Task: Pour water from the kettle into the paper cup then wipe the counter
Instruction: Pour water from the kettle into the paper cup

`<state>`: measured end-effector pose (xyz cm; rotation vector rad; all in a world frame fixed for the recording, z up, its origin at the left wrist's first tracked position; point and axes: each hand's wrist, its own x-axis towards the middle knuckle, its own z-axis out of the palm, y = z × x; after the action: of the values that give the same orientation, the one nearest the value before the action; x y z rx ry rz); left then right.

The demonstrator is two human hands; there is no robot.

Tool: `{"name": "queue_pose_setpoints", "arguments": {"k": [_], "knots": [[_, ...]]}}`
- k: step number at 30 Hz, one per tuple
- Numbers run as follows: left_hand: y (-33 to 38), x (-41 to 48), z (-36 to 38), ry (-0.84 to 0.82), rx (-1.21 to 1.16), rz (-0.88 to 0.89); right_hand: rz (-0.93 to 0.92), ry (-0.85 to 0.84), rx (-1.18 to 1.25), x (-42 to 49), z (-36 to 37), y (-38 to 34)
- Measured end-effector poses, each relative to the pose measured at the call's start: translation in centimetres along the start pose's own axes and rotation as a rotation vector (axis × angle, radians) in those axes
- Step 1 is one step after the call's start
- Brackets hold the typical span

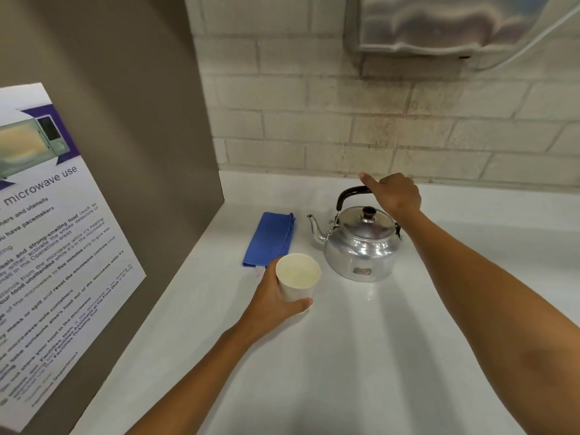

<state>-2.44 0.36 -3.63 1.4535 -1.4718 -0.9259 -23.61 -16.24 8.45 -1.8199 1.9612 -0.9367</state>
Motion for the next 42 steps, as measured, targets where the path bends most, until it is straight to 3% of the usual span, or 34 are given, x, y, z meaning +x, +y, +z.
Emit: {"name": "queue_pose_setpoints", "arguments": {"k": [11, 20, 42], "knots": [[-0.2, -0.5, -0.2, -0.04, 0.003, 0.01, 0.067, 0.23, 0.119, -2.6, -2.0, -0.4], [-0.2, -0.4, 0.2, -0.043, 0.033, 0.011, -0.379, 0.285, -0.042, -4.9, -4.8, -3.7], [-0.2, 0.4, 1.2, -0.044, 0.013, 0.048, -0.578, 0.256, -0.137, -5.9, -7.1, -5.6]]}}
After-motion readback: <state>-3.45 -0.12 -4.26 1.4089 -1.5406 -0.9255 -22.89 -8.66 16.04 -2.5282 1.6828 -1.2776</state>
